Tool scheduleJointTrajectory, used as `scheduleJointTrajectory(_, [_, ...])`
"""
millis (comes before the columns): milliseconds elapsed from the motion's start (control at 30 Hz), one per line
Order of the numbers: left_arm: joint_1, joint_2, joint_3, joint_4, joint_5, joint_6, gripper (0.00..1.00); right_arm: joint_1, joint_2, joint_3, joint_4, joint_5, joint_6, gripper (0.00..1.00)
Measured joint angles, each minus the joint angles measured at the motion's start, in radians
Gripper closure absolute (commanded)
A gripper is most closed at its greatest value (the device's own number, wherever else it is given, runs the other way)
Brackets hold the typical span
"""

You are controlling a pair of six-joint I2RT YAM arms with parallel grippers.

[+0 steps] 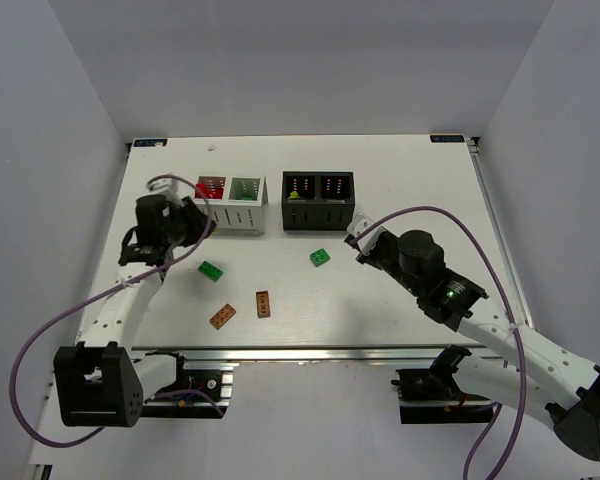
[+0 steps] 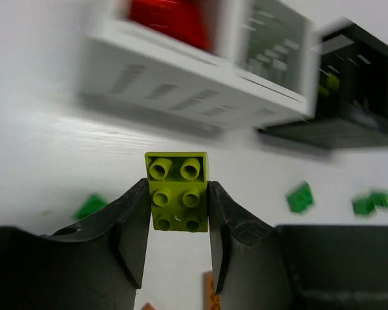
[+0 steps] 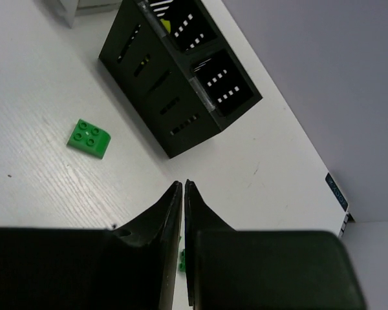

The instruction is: Sort the legos into containers by color

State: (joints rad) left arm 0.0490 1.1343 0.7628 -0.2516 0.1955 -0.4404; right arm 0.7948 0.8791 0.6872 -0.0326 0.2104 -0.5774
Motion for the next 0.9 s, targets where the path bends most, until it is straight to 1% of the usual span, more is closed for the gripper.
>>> scheduleJointTrajectory(67, [-0.118,0.003,0.006,0.05,0.061,0.012,1.0,-0.004,-0.014,-0.003,0.019,0.0,0.001,0.9])
scheduleJointTrajectory(167, [-0.261,0.055,0.056,0.08,0.122,0.039,1.0,-0.014,-0.023,-0.014,0.04,0.0,0.003,0.9])
scheduleJointTrajectory(233, [-0.343,0.107,0.121,0.08,0.119,0.065,1.0,-0.023,-0.023,-0.021,0.046,0.0,0.004,0.9])
scheduleJointTrajectory(300, [-0.414,0.175,0.218,0.073,0.1,0.103,1.0,-0.03,-0.025,-0.029,0.054,-0.001,0.008,0.89])
scheduleJointTrajectory(367, [-0.463,0.249,0.322,0.074,0.076,0.137,1.0,-0.035,-0.026,-0.031,0.055,-0.003,0.01,0.89])
scheduleJointTrajectory(533, [-0.52,0.424,0.521,0.075,0.002,0.202,0.98,-0.043,-0.026,-0.031,0.061,-0.007,0.018,0.88])
scheduleJointTrajectory(700, [-0.539,0.593,0.653,0.064,-0.078,0.23,0.9,-0.048,-0.022,-0.031,0.062,-0.011,0.02,0.88])
scheduleJointTrajectory(767, [-0.544,0.645,0.683,0.061,-0.105,0.231,0.85,-0.05,-0.019,-0.031,0.062,-0.013,0.021,0.88])
scheduleJointTrajectory(867, [-0.549,0.705,0.721,0.043,-0.131,0.23,0.82,-0.054,-0.017,-0.031,0.062,-0.017,0.021,0.88])
scheduleJointTrajectory(900, [-0.549,0.722,0.738,0.034,-0.134,0.23,0.77,-0.055,-0.016,-0.031,0.062,-0.019,0.021,0.88])
